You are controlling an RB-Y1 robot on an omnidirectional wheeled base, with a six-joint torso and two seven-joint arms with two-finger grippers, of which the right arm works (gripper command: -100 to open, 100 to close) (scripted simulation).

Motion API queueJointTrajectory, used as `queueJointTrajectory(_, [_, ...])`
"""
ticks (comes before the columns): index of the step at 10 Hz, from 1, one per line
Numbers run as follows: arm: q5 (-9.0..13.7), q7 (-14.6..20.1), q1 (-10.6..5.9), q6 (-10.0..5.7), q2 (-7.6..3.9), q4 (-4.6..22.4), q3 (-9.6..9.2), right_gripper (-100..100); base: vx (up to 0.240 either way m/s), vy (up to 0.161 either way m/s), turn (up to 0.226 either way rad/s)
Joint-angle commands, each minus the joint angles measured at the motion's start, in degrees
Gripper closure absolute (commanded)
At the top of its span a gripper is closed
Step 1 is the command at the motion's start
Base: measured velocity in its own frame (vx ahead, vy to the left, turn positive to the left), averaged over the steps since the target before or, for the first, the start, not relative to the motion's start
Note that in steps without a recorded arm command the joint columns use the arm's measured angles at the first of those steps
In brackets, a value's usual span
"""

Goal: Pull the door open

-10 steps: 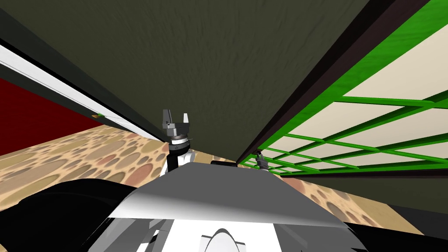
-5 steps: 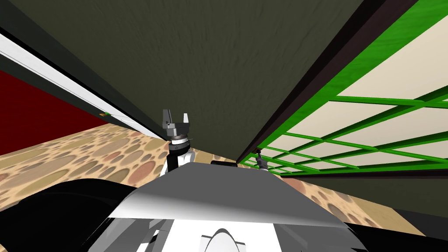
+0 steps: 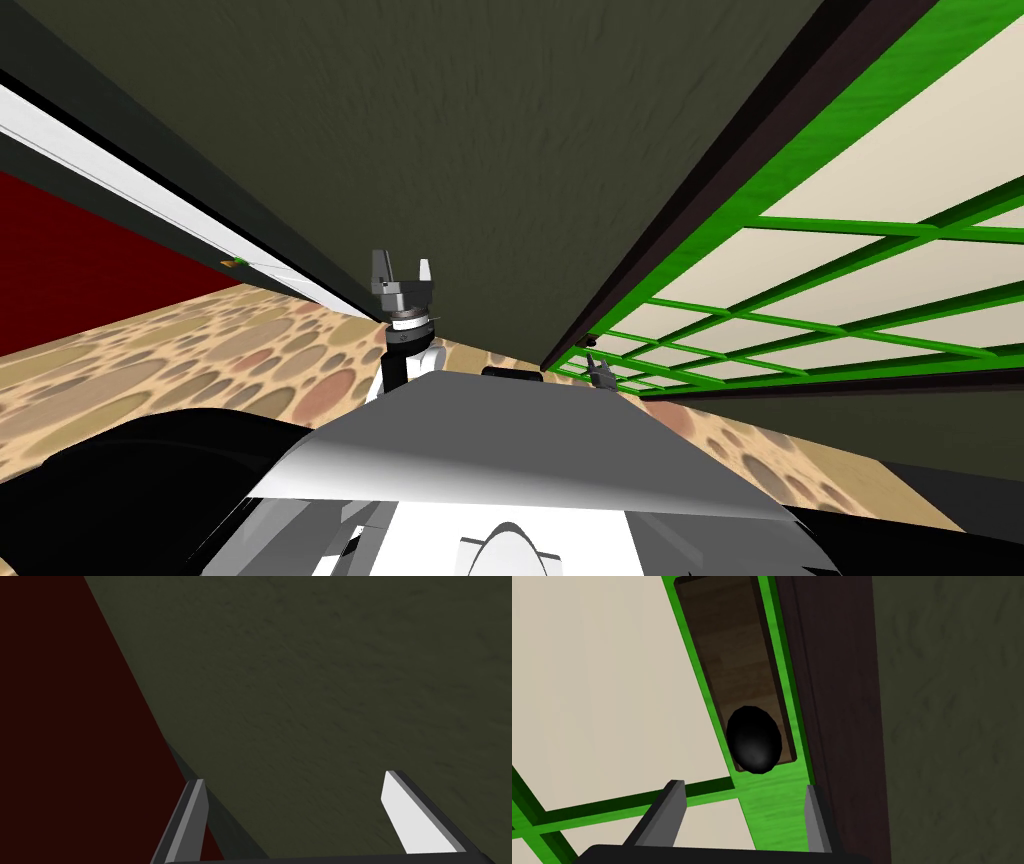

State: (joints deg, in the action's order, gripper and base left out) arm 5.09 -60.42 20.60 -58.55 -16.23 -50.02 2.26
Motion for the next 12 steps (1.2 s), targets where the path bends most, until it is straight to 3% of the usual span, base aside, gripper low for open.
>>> queueJointTrajectory(1, [-0.38, -2.86, 1.21, -0.78, -0.23, -0.49, 0.08, -100, -0.042, 0.039, -0.046])
queueJointTrajectory(8, [-1.69, -12.31, 5.29, -4.23, -1.16, -0.95, 0.34, -100, -0.038, 0.029, -0.03])
queueJointTrajectory(12, [-1.5, -11.9, 3.79, -2.83, -1.03, -0.72, 0.89, -100, 0.123, -0.014, 0.022])
